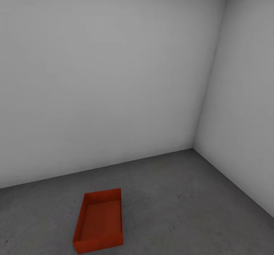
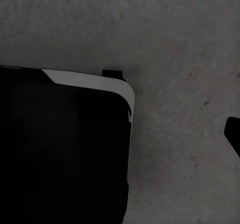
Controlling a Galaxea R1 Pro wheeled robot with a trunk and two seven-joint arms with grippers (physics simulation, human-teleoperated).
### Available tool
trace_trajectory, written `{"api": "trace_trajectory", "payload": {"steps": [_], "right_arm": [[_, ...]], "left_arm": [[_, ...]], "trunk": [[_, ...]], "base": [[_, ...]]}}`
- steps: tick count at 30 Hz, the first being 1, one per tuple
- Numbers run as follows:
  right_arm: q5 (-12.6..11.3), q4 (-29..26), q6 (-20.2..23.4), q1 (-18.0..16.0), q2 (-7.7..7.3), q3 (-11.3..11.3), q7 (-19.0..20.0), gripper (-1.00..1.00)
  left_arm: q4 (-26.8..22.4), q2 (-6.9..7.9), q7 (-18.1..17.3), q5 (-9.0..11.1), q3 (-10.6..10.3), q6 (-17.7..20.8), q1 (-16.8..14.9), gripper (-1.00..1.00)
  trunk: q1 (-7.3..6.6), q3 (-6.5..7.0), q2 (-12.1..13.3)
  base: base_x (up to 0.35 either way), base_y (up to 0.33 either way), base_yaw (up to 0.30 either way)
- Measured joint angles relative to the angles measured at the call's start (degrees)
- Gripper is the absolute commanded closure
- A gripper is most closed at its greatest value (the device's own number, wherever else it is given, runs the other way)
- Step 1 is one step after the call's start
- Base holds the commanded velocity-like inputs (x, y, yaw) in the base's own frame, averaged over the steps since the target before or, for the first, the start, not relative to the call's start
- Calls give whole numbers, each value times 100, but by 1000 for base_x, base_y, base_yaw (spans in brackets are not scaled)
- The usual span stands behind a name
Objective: Move the two storage containers from the living room to the garage. In the garage, place one container on the floor and stack the other container on top of it (either order is fine).
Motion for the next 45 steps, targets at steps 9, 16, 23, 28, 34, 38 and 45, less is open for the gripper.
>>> {"api": "trace_trajectory", "payload": {"steps": [9,16,23,28,34,38,45], "right_arm": [[-19,0,-7,0,-4,-2,-1,-100],[-19,-4,-8,0,-4,-2,-1,-100],[-19,-4,-5,0,-4,-2,-1,-100],[-21,-2,-3,0,-12,-9,-2,-100],[-24,-3,-2,0,-13,-10,-2,-100],[-24,-3,-1,0,-14,-10,-3,-100],[-20,-3,-1,0,-13,-10,-3,-100]], "left_arm": [[0,26,-549,9,18,12,0,-100],[0,32,-693,11,22,16,0,-100],[0,26,-698,11,23,16,0,-100],[0,31,-699,15,23,16,0,-100],[0,28,-716,12,23,16,2,-100],[0,24,-723,11,23,16,1,-100],[0,24,-724,11,23,9,0,-100]], "trunk": [[0,80,0],[0,143,0],[0,207,0],[0,253,0],[0,307,0],[0,343,0],[0,407,0]], "base": [[0,0,0],[0,0,0],[0,0,0],[0,0,0],[0,0,0],[0,0,0],[0,0,0]]}}
